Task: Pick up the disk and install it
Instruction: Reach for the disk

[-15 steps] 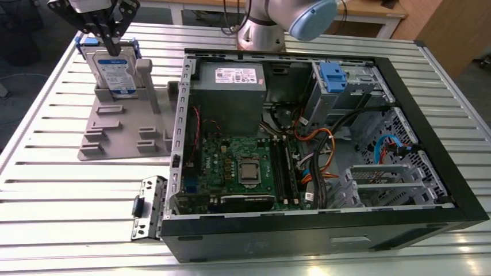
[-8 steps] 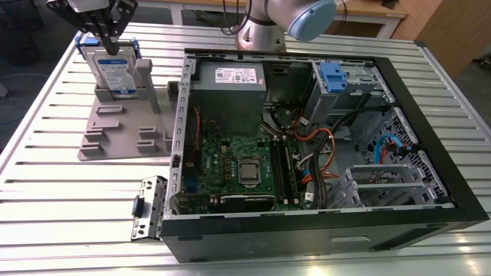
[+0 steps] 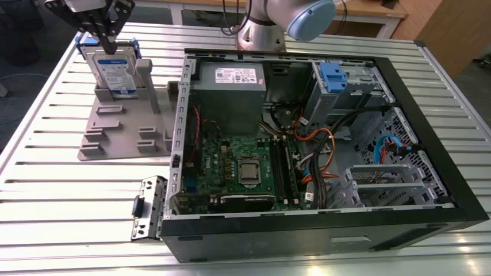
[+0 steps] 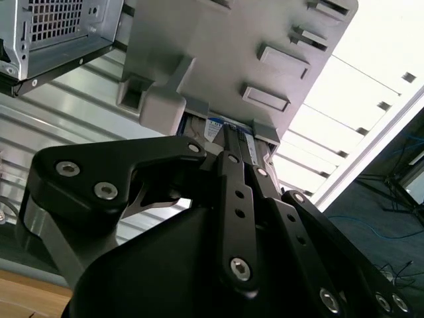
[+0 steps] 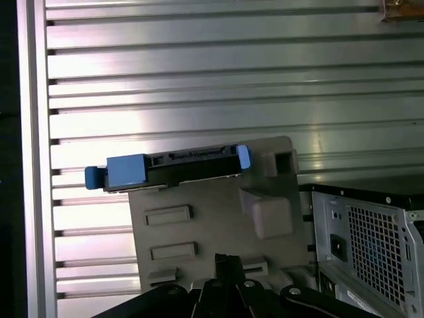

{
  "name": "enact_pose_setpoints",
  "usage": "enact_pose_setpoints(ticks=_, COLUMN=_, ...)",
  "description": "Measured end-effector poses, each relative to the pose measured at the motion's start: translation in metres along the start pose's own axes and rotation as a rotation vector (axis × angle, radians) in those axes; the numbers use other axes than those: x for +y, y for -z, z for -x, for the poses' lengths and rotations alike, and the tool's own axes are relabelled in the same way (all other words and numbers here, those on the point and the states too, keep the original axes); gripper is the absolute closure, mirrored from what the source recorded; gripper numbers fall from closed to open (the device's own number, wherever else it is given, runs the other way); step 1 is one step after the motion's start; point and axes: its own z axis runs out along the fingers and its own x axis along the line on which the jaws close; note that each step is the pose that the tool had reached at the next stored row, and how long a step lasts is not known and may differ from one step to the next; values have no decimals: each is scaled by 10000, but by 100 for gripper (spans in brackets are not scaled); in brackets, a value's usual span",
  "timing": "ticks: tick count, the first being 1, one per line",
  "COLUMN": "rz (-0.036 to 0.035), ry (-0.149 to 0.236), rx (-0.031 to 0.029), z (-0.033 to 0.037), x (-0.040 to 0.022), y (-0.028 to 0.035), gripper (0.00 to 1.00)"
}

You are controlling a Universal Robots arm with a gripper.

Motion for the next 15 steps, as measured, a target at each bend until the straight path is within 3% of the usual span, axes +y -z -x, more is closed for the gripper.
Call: enact_pose_setpoints(ticks=15, rz=0, ry=0, rx=0, z=-150, x=68, y=-48, gripper=90)
